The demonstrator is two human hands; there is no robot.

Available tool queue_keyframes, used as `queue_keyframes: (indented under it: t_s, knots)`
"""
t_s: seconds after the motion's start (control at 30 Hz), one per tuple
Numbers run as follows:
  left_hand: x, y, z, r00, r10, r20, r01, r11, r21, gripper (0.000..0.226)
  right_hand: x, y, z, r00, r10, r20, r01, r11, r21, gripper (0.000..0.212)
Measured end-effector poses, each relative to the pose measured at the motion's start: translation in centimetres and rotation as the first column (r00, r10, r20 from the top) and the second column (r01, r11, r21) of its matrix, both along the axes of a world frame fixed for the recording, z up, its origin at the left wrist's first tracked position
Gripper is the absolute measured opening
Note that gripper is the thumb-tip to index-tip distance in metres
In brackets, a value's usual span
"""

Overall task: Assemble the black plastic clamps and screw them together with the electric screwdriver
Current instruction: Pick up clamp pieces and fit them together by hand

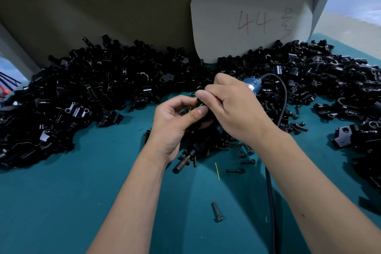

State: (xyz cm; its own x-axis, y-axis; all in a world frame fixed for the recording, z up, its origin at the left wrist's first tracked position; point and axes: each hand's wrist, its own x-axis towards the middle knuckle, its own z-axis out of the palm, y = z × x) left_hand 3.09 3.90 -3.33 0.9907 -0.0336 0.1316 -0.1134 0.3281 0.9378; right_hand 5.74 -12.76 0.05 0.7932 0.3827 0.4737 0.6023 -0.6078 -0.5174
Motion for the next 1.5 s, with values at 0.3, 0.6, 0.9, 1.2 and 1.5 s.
queue_keyframes:
  t_s: [0.3,0.6,0.9,1.2,1.5]
  knots:
    - [-0.48,-0.46,0.01,0.999,-0.039,-0.031,0.037,0.997,-0.065,0.018,-0.15,0.06,0.52,0.998,-0.017,0.065,0.021,0.999,-0.050,0.045]
    - [-0.64,0.24,0.06,0.999,-0.021,-0.045,0.018,0.997,-0.075,0.013,-0.42,-0.23,0.38,1.000,0.026,-0.015,-0.028,0.994,-0.105,0.033]
    - [-0.39,0.17,-0.19,1.000,-0.031,0.001,0.031,0.999,-0.040,0.018,0.13,-0.67,0.02,0.997,0.079,-0.016,-0.079,0.997,-0.021,0.026]
    - [-0.28,-0.16,-0.33,1.000,-0.025,-0.014,0.024,0.999,-0.030,0.027,-0.07,-0.14,0.45,0.999,-0.006,-0.043,0.001,0.994,-0.111,0.055]
    - [-0.52,-0.19,0.23,1.000,0.004,-0.015,-0.004,0.999,-0.037,0.015,-0.34,0.15,0.45,0.998,-0.064,0.004,0.064,0.997,-0.031,0.058]
